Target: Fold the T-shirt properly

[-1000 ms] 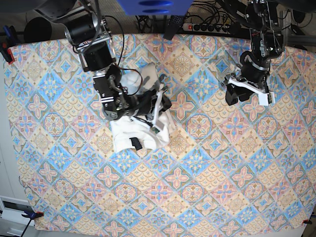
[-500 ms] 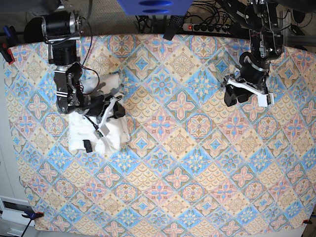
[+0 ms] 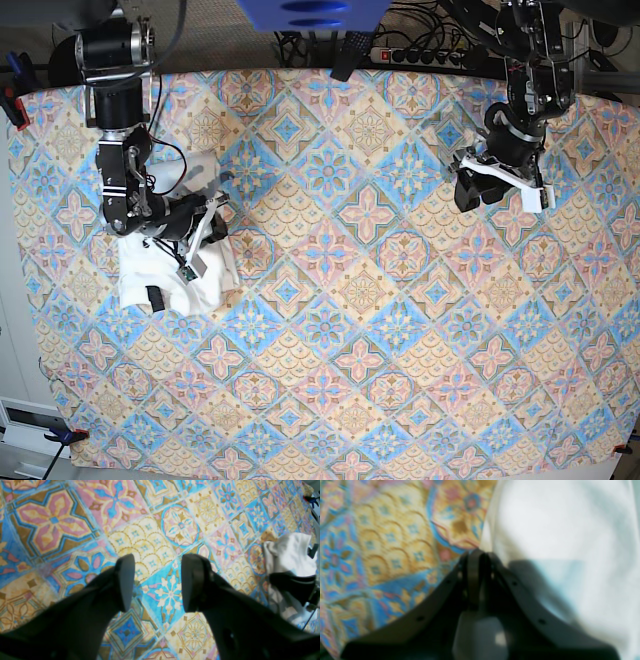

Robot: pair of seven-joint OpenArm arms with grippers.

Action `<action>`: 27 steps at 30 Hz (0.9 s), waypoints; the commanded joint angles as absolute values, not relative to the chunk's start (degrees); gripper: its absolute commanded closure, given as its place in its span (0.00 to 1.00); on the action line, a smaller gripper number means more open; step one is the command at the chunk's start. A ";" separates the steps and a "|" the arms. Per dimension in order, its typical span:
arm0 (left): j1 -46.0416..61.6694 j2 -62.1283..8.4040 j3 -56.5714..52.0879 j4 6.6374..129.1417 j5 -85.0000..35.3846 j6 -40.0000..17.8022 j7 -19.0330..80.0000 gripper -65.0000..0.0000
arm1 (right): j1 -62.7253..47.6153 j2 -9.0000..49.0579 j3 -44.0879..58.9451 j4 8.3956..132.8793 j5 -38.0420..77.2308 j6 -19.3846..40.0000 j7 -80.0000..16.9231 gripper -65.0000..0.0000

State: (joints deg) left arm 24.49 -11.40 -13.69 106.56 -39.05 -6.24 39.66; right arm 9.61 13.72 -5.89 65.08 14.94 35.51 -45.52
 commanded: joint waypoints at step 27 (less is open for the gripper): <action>61.05 -19.65 -15.69 118.29 -39.52 -7.08 38.20 0.82 | -43.03 14.46 30.11 107.65 34.51 35.56 -54.90 0.92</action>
State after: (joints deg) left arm 60.18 -19.25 -15.29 117.51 -39.46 -7.07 38.61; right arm -42.68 13.65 29.50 106.87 33.69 35.29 -55.77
